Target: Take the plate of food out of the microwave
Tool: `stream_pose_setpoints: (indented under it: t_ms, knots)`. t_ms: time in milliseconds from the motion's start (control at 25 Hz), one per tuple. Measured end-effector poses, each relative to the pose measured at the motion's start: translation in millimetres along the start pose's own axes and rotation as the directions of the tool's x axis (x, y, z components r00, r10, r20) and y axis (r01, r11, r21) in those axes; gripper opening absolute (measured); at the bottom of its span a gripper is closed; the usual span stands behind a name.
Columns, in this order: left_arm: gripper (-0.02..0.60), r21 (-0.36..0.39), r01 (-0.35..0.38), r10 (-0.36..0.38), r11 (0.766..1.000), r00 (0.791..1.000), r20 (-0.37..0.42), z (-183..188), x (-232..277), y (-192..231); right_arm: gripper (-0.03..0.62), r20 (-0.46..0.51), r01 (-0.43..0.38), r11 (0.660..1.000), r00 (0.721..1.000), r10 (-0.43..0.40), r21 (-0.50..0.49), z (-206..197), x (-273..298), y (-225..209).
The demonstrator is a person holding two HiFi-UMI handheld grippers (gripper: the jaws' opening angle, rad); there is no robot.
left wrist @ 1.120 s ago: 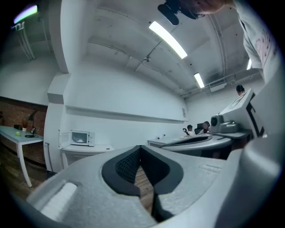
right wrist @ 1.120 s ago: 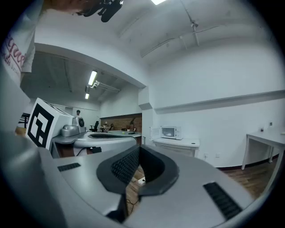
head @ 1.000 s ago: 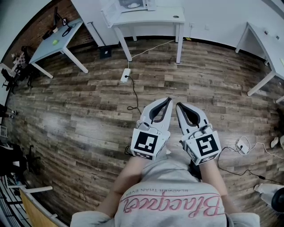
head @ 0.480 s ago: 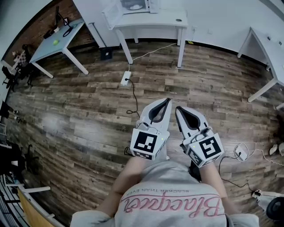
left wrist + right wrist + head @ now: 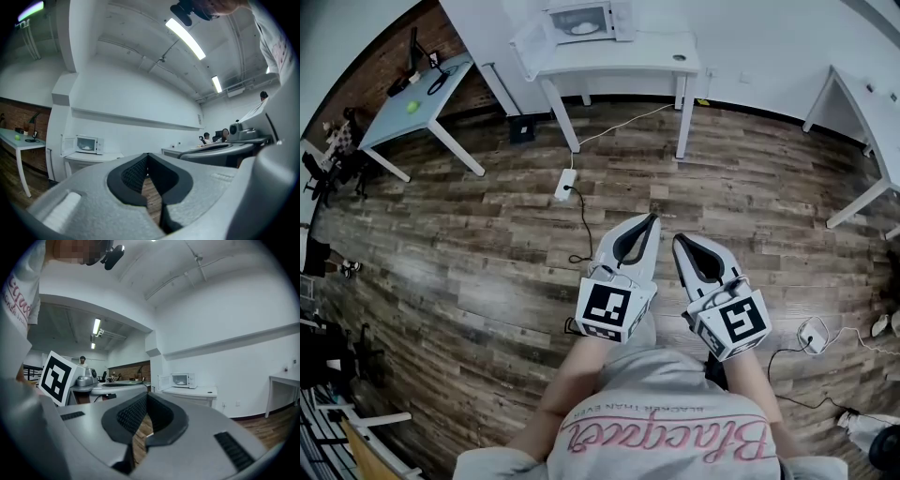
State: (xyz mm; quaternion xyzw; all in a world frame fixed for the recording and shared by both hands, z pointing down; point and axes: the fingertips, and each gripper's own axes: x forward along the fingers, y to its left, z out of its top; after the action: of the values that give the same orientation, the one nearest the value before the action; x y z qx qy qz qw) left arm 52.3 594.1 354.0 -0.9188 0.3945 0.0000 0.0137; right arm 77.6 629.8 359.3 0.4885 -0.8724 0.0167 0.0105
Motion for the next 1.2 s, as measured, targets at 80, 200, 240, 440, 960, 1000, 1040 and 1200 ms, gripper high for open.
stream_pose_setpoints:
  t_ms: [80, 200, 240, 440, 960, 1000, 1040, 1200]
  knots:
    - [0.006, -0.003, 0.001, -0.001, 1.0, 1.0, 0.007, 1.4, 12.6, 13.2, 0.011, -0.003, 0.001, 1.0, 1.0, -0.002, -0.01, 2.4, 14.6, -7.1]
    - [0.006, -0.013, -0.006, 0.006, 1.0, 1.0, 0.013, 2.2, 30.4, 33.2, 0.011, -0.012, -0.001, 1.0, 1.0, 0.001, -0.014, 4.1, 36.3, -19.8]
    - [0.006, -0.017, -0.007, 0.007, 1.0, 1.0, 0.014, 2.1, 36.1, 39.4, 0.011, -0.016, 0.0, 1.0, 1.0, 0.0, -0.013, 4.0, 43.5, -24.4]
    - [0.006, -0.025, -0.007, 0.008, 1.0, 1.0, 0.017, 2.7, 61.7, 73.2, 0.011, -0.029, -0.003, 1.0, 1.0, 0.002, -0.019, 5.9, 81.5, -39.4]
    - [0.006, -0.012, 0.023, -0.023, 1.0, 1.0, 0.021, 4.6, 126.7, 141.8, 0.011, -0.007, 0.02, 1.0, 1.0, -0.02, -0.023, 16.4, 166.8, -79.0]
    - [0.006, -0.013, 0.027, -0.026, 1.0, 0.999, 0.023, 4.5, 130.6, 144.7, 0.011, -0.006, 0.023, 0.999, 1.0, -0.023, -0.024, 16.5, 170.7, -81.7]
    - [0.006, -0.013, 0.03, -0.03, 0.999, 0.999, 0.024, 4.2, 134.3, 147.0, 0.011, -0.008, 0.029, 0.999, 1.0, -0.029, -0.022, 16.2, 173.8, -84.7]
    - [0.006, -0.021, 0.04, -0.04, 0.999, 0.999, 0.02, 0.1, 147.6, 155.8, 0.011, -0.021, 0.047, 0.999, 0.999, -0.047, -0.014, 12.9, 185.8, -96.8]
